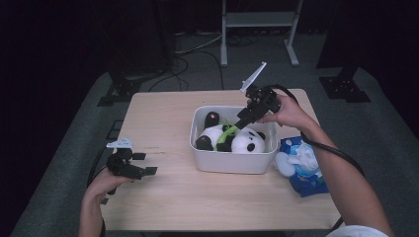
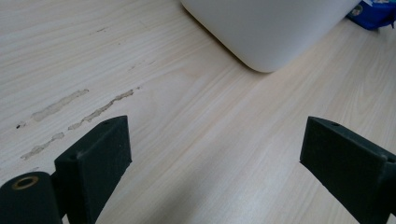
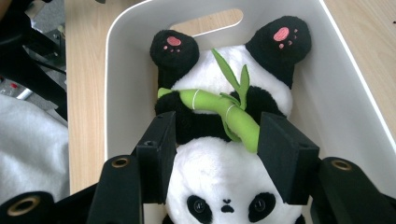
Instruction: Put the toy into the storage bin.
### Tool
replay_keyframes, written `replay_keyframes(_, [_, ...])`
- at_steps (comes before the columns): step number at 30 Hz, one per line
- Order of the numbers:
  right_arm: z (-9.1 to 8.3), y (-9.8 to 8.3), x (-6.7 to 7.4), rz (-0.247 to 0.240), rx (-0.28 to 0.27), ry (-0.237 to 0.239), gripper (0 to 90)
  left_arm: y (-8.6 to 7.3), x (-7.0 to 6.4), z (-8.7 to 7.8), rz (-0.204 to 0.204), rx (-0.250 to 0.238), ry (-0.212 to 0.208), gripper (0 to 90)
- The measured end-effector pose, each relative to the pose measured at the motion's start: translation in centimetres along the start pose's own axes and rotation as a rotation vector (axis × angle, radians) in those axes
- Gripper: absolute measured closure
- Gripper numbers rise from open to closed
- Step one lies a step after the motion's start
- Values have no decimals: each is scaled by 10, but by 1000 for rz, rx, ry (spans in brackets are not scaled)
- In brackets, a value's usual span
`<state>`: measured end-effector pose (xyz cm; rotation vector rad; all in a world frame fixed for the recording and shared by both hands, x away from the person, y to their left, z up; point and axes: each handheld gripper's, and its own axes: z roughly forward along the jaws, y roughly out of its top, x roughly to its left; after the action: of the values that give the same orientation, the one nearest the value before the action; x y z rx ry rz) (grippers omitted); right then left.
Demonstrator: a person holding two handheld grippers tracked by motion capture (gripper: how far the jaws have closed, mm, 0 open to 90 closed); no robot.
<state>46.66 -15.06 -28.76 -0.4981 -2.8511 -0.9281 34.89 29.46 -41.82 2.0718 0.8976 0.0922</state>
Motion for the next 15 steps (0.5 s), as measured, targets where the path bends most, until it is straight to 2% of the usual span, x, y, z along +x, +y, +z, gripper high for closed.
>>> replay_keyframes(15, [-14, -9, 5, 9, -22, -13, 449, -1, -3, 1, 0, 7, 3, 76])
